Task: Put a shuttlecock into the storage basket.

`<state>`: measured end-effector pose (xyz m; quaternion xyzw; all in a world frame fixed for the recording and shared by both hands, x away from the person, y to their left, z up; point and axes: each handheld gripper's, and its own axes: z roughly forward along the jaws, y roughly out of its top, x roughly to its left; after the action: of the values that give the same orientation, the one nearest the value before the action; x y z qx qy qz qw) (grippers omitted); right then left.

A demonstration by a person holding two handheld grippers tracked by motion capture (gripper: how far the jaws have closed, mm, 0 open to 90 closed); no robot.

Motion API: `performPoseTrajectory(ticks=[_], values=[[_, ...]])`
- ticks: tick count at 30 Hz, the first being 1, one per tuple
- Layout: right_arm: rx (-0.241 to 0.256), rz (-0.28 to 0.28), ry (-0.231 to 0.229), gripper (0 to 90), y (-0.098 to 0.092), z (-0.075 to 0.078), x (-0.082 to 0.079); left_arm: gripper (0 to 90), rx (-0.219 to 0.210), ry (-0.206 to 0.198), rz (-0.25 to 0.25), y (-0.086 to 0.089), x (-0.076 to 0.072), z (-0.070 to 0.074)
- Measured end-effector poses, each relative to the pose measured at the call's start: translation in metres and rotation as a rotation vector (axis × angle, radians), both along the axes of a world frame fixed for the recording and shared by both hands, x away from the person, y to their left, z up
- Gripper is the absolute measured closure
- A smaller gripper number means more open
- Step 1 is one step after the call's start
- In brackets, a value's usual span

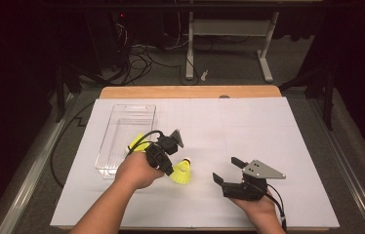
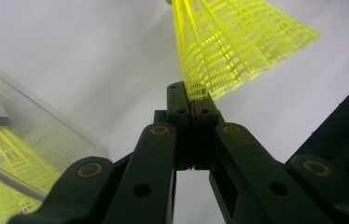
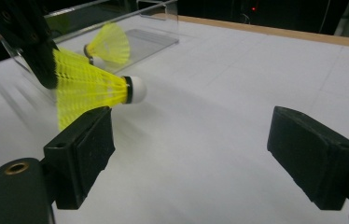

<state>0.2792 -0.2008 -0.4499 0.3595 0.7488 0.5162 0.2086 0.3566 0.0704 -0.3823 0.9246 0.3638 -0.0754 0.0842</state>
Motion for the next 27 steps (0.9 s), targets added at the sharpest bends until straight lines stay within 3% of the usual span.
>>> performPoseTrajectory(ticks=[8, 18, 22, 27], values=[[-0.019, -0.029, -0.01, 9.9, -0.027, 0.003, -0.001, 89.8, -0.013, 0.001, 0.008, 0.004, -0.001, -0.001], [-0.006, -0.066, -0.031, 0.5, -0.05, 0.0, -0.011, 89.8, -0.016, -0.005, -0.002, 0.007, -0.002, -0.001], [0.018, -0.105, -0.037, 0.4, -0.061, -0.005, -0.017, 89.6, -0.021, -0.009, -0.002, 0.007, -0.002, -0.003], [-0.005, -0.096, -0.04, 0.4, -0.067, -0.009, -0.02, 89.5, -0.018, 0.003, -0.012, 0.004, -0.004, -0.008]])
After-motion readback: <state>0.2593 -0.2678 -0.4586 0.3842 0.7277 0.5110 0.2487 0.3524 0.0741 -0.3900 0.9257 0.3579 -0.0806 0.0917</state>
